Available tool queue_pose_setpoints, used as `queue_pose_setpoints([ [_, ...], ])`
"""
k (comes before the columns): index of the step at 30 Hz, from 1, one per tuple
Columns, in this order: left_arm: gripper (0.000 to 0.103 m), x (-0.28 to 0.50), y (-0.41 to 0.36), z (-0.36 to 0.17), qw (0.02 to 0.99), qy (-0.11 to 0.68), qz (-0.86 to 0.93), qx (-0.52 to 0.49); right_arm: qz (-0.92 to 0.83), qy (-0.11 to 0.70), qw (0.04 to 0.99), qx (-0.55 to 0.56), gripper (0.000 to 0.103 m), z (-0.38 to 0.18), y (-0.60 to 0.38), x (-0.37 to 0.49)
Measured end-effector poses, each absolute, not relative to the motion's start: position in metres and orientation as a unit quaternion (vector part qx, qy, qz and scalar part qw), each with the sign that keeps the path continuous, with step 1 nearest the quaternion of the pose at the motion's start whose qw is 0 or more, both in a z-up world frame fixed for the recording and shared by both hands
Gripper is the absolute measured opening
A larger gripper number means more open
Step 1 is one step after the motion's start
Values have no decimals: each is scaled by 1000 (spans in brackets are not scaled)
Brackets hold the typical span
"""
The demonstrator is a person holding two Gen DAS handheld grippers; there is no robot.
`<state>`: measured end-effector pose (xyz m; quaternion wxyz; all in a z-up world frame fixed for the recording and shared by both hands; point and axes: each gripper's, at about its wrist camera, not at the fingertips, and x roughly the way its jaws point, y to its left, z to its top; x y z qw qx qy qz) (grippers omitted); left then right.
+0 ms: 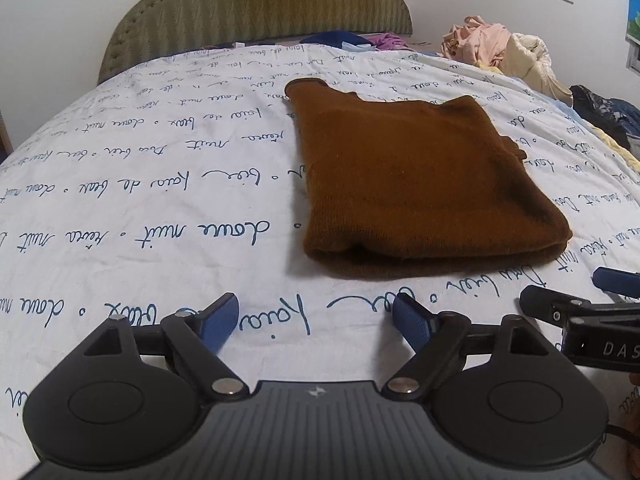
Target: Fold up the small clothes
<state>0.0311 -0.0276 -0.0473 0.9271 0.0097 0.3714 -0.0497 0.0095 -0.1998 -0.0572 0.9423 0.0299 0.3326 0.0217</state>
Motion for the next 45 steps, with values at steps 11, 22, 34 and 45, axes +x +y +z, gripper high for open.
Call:
queue_pose_setpoints([
  [11, 102, 21, -31, -60, 940, 338, -43, 33, 8, 321, 947, -6, 103, -65, -190, 3],
  [22, 103, 21, -33, -64, 941, 333, -36, 35, 12, 321, 947, 12, 103, -67, -193, 2],
  [34, 103, 21, -29, -65, 941, 336, -43, 22, 15, 318, 948, 26, 103, -68, -195, 2],
  [45, 103, 21, -29, -65, 941, 336, -43, 22, 15, 318, 948, 25, 103, -68, -195, 2],
])
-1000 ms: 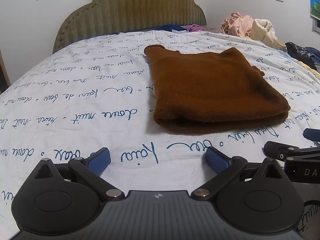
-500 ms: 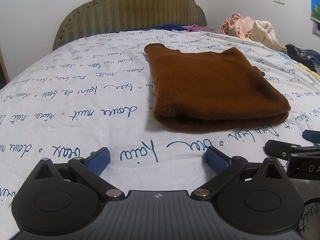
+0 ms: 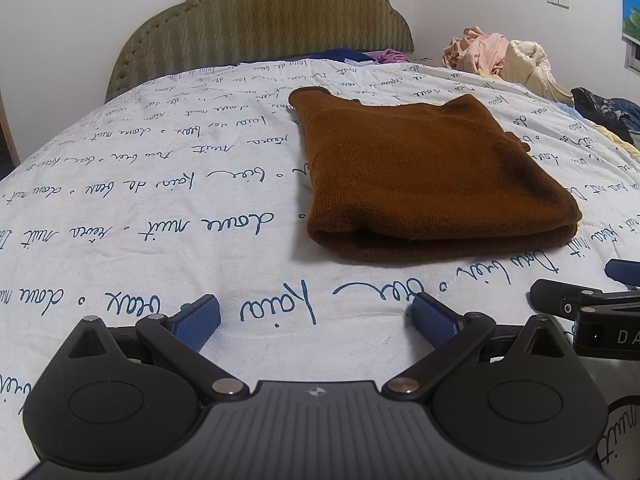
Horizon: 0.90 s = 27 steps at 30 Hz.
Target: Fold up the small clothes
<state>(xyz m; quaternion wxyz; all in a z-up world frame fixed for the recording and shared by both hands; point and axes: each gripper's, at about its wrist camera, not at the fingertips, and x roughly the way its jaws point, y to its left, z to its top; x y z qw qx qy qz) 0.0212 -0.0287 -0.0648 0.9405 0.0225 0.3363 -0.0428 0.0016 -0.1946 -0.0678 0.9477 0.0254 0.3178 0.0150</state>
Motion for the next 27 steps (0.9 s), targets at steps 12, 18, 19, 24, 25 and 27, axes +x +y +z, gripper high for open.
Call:
queue_pose_setpoints([
  [12, 103, 21, -28, -64, 941, 335, -42, 21, 12, 320, 947, 18, 103, -68, -193, 2],
  [18, 103, 16, -27, -63, 944, 330, -23, 23, 5, 320, 948, -2, 103, -68, -188, 1],
  [19, 103, 16, -27, -64, 944, 330, -22, 23, 3, 319, 948, -6, 103, -68, -187, 1],
  [24, 103, 16, -26, -64, 943, 332, -22, 24, -1, 318, 948, -16, 103, -68, -185, 1],
  [25, 103, 16, -26, -64, 943, 332, -22, 24, 0, 319, 948, -14, 103, -68, -186, 1],
  [27, 103, 17, -26, -64, 942, 333, -23, 24, 1, 320, 947, -9, 103, -68, -188, 1],
])
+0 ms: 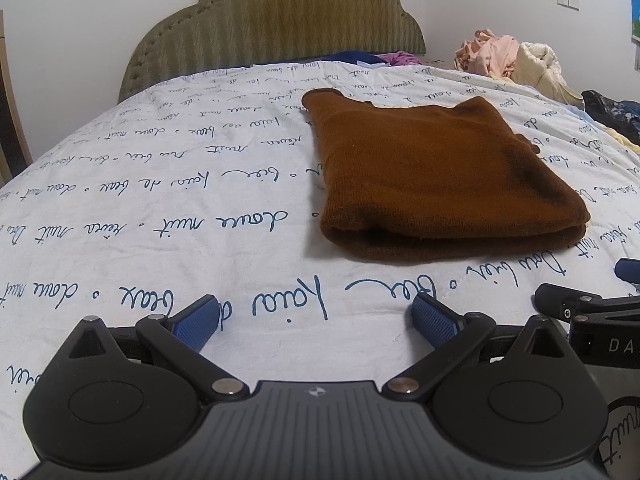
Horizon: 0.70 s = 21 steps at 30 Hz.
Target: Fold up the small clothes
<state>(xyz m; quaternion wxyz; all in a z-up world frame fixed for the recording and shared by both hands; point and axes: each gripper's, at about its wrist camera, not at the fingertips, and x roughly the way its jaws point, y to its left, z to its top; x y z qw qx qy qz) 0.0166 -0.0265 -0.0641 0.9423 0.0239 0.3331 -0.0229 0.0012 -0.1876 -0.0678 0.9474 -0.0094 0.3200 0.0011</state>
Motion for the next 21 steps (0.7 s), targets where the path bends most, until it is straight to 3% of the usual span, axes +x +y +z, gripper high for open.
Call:
queue_pose_setpoints([
  [21, 103, 17, -26, -64, 942, 334, -23, 24, 2, 322, 947, -5, 103, -68, -187, 2],
])
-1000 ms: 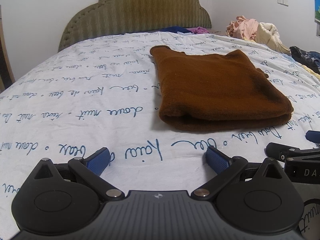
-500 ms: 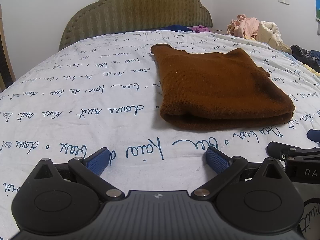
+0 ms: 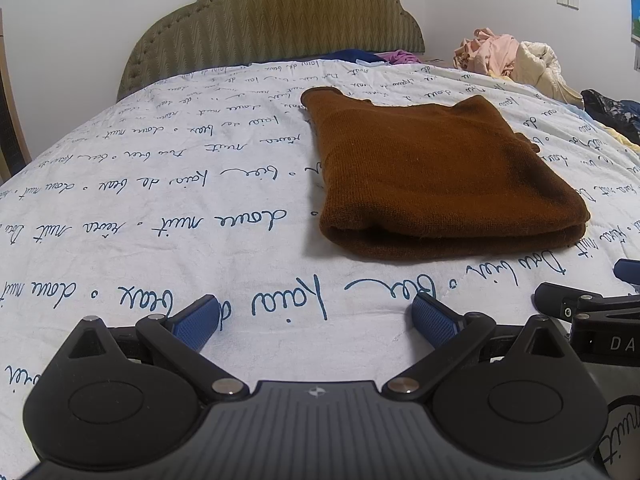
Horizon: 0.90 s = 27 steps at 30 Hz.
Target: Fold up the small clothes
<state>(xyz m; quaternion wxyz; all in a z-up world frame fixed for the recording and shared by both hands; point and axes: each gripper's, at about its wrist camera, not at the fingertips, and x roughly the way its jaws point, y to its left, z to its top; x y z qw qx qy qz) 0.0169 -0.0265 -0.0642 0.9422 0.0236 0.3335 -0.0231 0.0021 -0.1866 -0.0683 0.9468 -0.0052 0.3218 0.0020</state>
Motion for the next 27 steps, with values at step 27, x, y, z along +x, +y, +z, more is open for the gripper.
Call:
queue_pose_setpoints([
  [27, 103, 18, -27, -67, 941, 336, -26, 22, 3, 322, 947, -2, 103, -68, -187, 2],
])
